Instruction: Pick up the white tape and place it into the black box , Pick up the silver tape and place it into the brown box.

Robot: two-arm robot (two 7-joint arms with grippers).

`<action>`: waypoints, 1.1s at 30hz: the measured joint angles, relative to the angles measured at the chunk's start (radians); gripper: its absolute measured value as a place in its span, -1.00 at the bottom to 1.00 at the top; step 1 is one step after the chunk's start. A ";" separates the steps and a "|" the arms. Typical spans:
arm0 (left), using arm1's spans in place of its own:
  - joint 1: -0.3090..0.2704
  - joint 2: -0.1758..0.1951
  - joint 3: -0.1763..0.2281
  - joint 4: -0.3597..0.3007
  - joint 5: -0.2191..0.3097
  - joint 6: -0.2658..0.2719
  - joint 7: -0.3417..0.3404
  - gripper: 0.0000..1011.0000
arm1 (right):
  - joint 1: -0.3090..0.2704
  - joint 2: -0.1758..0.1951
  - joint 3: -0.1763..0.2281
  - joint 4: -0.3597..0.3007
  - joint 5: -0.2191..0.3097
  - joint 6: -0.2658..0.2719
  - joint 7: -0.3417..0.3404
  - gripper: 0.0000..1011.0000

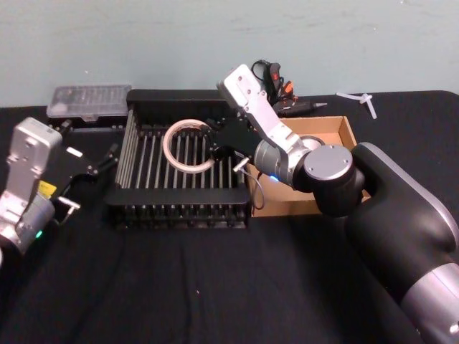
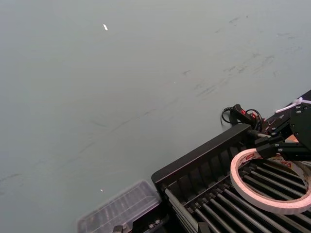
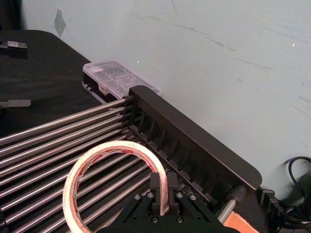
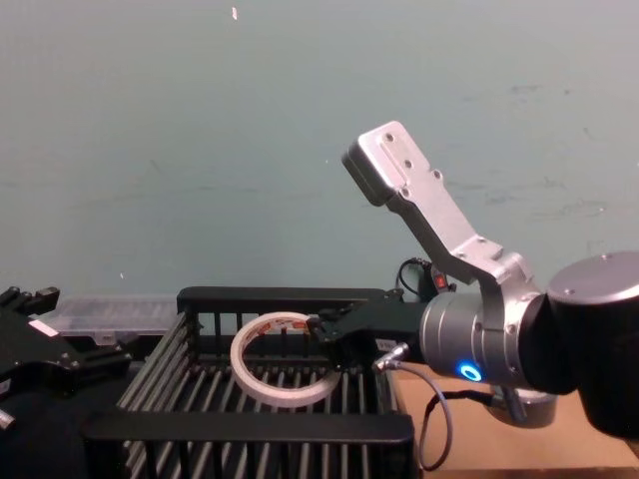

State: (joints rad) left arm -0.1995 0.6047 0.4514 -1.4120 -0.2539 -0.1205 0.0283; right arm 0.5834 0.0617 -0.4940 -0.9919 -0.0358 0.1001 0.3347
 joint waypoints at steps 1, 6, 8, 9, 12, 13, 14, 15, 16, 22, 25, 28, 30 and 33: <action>0.000 0.000 0.000 0.000 0.000 0.000 0.000 0.98 | 0.000 0.000 0.000 0.000 0.000 0.000 0.000 -0.82; 0.000 0.000 0.000 0.000 0.000 0.000 0.000 0.98 | 0.000 0.001 0.000 -0.001 0.001 0.001 0.001 -0.74; 0.000 0.000 0.000 0.000 0.000 0.000 0.000 0.98 | 0.000 0.001 0.000 -0.001 0.001 0.001 0.001 -0.64; 0.000 0.000 0.000 0.000 0.000 0.000 0.000 0.98 | 0.000 0.001 0.000 -0.001 0.001 0.001 0.001 -0.57; 0.000 0.000 0.000 0.000 0.000 0.000 0.000 0.98 | 0.000 0.001 0.000 -0.002 0.002 0.001 0.001 -0.38; 0.000 0.000 0.000 0.000 0.000 0.000 0.000 0.98 | 0.000 0.001 0.000 -0.002 0.002 0.001 0.001 -0.34; 0.000 0.000 0.000 0.000 0.000 0.000 0.000 0.98 | 0.000 0.001 0.000 -0.002 0.002 0.001 0.001 -0.30; 0.000 0.000 0.000 0.000 0.000 0.000 0.000 0.98 | -0.001 0.001 0.000 -0.002 0.002 0.002 0.001 -0.19; 0.000 0.000 0.000 0.000 0.000 0.000 0.000 0.98 | -0.001 0.001 0.000 -0.002 0.002 0.002 0.001 -0.19; 0.000 0.000 0.000 0.000 0.000 0.000 0.000 0.98 | -0.001 0.001 0.000 -0.003 0.002 0.002 0.002 0.17; 0.000 0.000 0.000 0.000 0.000 0.000 0.000 0.98 | -0.001 0.001 0.000 -0.003 0.003 0.002 0.002 0.36; 0.000 0.000 0.000 0.000 0.000 0.000 0.000 0.98 | -0.001 0.001 0.000 -0.003 0.003 0.002 0.002 0.56; 0.000 0.000 0.000 0.000 0.000 0.000 0.000 0.98 | -0.001 0.001 0.000 -0.003 0.003 0.002 0.002 0.70; 0.000 0.000 0.000 0.000 0.000 0.000 0.000 0.98 | -0.001 0.001 0.000 -0.003 0.004 0.002 0.002 0.86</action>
State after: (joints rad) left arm -0.1995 0.6047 0.4514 -1.4120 -0.2539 -0.1205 0.0283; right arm 0.5829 0.0631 -0.4939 -0.9948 -0.0322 0.1017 0.3368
